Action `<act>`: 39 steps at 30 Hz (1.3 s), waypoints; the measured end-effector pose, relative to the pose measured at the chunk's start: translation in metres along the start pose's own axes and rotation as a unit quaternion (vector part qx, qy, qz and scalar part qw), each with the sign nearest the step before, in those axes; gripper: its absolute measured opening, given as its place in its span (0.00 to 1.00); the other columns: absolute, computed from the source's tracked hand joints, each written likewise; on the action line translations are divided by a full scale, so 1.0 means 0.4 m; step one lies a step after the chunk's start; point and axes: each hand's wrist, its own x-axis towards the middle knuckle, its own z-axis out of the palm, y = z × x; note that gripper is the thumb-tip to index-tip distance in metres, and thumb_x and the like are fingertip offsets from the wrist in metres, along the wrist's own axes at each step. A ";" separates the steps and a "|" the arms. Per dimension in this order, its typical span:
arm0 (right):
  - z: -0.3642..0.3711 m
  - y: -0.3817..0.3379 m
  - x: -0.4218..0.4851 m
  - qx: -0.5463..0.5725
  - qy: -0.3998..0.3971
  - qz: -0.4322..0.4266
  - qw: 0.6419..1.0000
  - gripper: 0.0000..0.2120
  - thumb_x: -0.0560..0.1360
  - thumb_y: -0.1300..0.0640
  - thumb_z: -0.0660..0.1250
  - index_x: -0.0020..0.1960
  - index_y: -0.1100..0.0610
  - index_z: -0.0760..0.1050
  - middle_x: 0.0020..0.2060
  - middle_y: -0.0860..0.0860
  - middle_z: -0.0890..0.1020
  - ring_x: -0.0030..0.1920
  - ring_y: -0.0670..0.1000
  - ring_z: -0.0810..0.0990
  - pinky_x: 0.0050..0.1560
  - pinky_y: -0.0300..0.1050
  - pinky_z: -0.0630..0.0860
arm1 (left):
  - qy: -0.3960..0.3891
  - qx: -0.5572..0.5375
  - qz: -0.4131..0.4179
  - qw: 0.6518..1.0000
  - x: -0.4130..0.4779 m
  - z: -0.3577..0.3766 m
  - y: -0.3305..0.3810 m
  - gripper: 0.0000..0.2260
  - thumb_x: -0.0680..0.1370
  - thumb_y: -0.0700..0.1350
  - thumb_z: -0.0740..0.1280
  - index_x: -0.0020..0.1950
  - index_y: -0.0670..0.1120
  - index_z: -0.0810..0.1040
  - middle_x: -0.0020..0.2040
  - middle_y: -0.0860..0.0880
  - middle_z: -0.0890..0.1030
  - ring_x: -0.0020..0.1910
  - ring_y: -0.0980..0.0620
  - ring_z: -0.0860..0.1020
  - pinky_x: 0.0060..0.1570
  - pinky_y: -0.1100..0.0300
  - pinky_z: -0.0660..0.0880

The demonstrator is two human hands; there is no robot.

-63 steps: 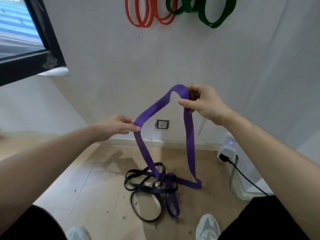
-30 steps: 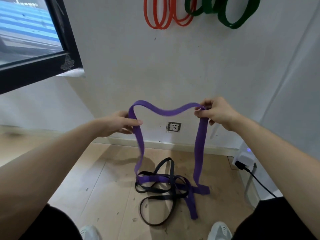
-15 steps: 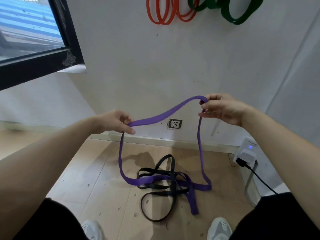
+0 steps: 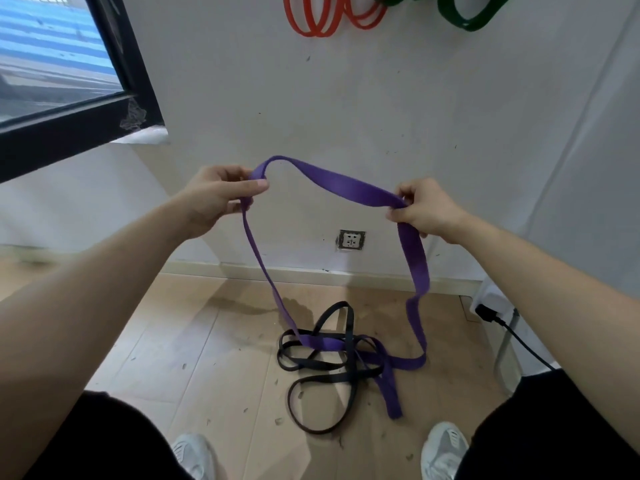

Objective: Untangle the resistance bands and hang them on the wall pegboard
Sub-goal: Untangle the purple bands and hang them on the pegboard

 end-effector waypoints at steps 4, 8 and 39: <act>-0.002 -0.010 0.009 0.057 0.009 -0.001 0.998 0.01 0.77 0.65 0.68 0.48 0.61 0.78 0.35 0.56 0.74 0.24 0.49 0.74 0.24 0.41 0.77 | 0.140 0.122 0.029 0.982 0.014 0.018 -0.022 0.08 0.70 0.42 0.80 0.42 0.46 0.82 0.36 0.51 0.80 0.32 0.58 0.79 0.36 0.65 0.78; 0.003 -0.030 0.003 0.182 -0.052 0.030 0.982 0.10 0.73 0.62 0.76 0.47 0.62 0.75 0.34 0.55 0.75 0.30 0.52 0.77 0.33 0.45 0.83 | 0.183 0.156 0.031 0.970 0.028 -0.007 -0.065 0.08 0.72 0.39 0.77 0.43 0.47 0.80 0.42 0.49 0.80 0.39 0.50 0.78 0.36 0.58 0.75; 0.007 -0.181 -0.057 0.437 -0.122 -0.138 0.881 0.07 0.80 0.67 0.64 0.57 0.64 0.77 0.39 0.55 0.83 0.35 0.50 0.82 0.38 0.40 0.78 | -0.071 0.080 0.100 0.989 -0.023 0.303 0.035 0.07 0.78 0.43 0.72 0.55 0.50 0.78 0.52 0.39 0.82 0.42 0.48 0.83 0.43 0.55 0.81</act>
